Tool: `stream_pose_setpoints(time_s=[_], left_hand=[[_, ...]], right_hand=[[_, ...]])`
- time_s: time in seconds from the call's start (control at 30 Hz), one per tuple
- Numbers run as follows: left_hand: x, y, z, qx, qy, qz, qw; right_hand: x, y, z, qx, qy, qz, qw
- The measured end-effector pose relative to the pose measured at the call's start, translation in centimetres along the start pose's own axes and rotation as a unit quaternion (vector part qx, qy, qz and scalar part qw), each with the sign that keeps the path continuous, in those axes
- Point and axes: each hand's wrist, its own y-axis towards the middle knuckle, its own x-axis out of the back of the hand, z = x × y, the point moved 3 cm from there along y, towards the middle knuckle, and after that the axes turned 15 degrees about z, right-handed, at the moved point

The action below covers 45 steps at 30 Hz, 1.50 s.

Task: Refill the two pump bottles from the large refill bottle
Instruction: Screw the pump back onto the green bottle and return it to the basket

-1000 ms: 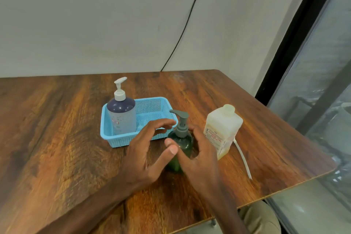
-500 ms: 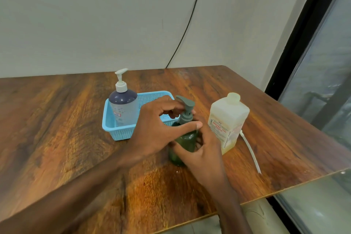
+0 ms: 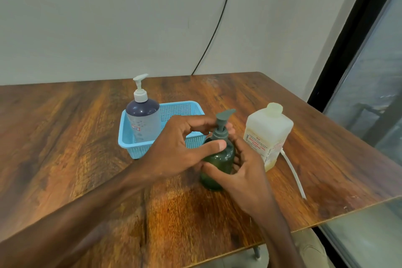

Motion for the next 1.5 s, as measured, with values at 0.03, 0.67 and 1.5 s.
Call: stream_pose_setpoints(time_s=[0.03,0.67,1.5], left_hand=[[-0.1,0.0,0.1,-0.002,-0.019,0.015,1.0],[0.5,0.9,-0.3,0.063,-0.009,-0.029,0.998],[0.5,0.0,-1.4,0.047,0.029,-0.086,0.995]], right_hand=[[-0.1,0.0,0.0,0.001,-0.002,-0.001,1.0],[0.0,0.2,-0.3,-0.011,-0.002,0.01,1.0],[-0.1,0.3,-0.5,-0.014,-0.013,-0.005,1.0]])
